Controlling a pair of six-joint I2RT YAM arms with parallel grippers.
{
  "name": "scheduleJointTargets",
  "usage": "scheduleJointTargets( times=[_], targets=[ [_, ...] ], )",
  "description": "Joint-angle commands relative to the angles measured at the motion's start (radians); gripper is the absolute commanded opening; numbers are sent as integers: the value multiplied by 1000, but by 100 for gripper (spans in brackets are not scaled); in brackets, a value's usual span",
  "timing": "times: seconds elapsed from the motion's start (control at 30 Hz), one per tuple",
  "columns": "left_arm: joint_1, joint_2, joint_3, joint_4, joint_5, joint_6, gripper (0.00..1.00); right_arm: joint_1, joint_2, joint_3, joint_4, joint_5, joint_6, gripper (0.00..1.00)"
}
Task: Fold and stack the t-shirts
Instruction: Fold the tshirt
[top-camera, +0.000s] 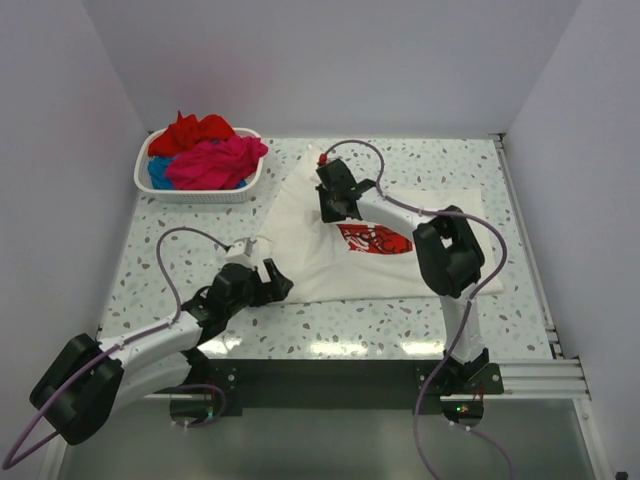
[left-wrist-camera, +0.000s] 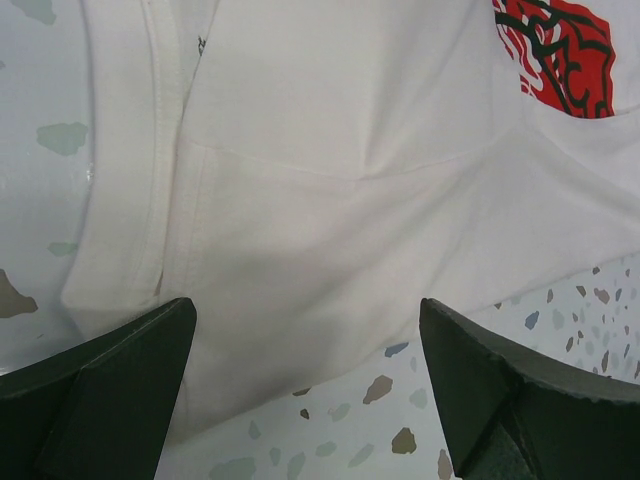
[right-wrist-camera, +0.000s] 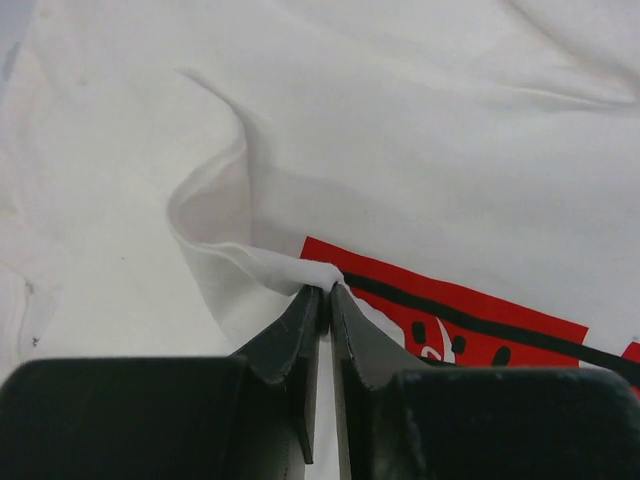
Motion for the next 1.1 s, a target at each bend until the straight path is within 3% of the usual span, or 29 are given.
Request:
scheduleJointTargets(
  times=[0.0,0.27,0.37,0.6,0.73,0.83,1.07],
  targets=[
    [-4,-8,-35,-136,-29,-6,100,-21,13,42,-13,2,6,13],
    [-4,-77,11,-263,-93,25,100,-58,-109,-53,-28,112,25,45],
    [-4,-90,53,-294,-122,48,100,-63,-163,-103,-13,140,2,52],
    [-3,53,255,-258,-159,144,100,-61,-254,-232,94,-24,-17,54],
    [13,177,399,-225,-216,219,100,-61,-209,-235,131,-99,-9,53],
    [43,287,516,-215,-236,272,92,-61,-170,-225,157,-124,3,53],
    [141,499,665,-148,-153,334,88,-61,-77,-151,159,-129,-3,53]
  ],
)
